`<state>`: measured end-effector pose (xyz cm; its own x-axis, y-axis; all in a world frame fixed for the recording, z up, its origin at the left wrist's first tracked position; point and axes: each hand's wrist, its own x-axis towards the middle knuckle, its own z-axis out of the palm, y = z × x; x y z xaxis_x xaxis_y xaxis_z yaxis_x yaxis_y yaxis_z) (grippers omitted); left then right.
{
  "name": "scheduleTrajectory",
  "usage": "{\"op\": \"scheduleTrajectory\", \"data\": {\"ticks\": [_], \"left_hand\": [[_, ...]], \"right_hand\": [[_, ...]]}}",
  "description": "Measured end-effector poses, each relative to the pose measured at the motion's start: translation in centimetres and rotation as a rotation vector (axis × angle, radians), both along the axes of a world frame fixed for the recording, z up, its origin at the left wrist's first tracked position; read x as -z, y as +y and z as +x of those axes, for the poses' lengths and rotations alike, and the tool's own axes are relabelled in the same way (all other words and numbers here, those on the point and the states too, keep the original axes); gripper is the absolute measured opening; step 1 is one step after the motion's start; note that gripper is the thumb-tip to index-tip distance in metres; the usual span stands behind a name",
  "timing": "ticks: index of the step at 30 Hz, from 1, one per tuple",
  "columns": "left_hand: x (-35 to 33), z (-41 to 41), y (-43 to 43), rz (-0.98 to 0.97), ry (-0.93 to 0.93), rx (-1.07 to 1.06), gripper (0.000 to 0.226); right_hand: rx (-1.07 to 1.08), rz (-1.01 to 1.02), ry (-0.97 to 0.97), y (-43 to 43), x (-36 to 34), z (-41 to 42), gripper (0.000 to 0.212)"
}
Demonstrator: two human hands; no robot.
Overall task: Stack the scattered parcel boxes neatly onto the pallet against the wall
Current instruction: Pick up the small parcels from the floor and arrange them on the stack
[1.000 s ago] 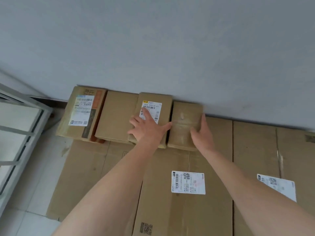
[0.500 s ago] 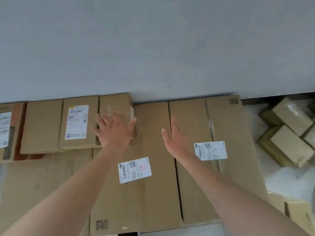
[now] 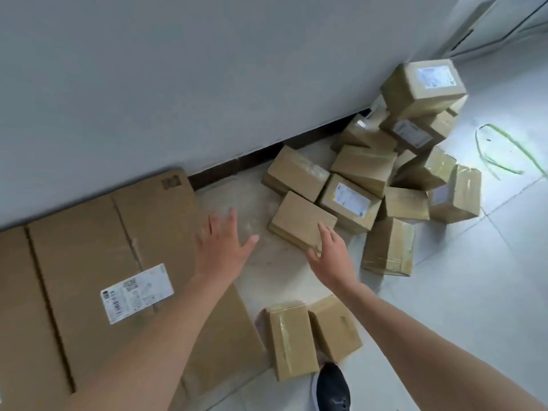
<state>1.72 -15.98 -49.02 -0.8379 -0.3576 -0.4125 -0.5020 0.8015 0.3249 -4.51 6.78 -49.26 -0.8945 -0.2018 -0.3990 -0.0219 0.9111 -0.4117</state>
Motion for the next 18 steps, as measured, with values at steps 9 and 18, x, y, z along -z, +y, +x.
{"op": "scheduleTrajectory", "data": {"ticks": [9, 18], "left_hand": [[11.7, -13.3, 18.2, 0.191, -0.18, -0.329, 0.091], [21.9, -19.9, 21.0, 0.281, -0.175, -0.872, 0.124]], "right_hand": [[-0.123, 0.255, 0.026, 18.3, 10.4, -12.7, 0.077], [-0.24, 0.272, 0.111, 17.0, 19.8, -22.4, 0.107]]}}
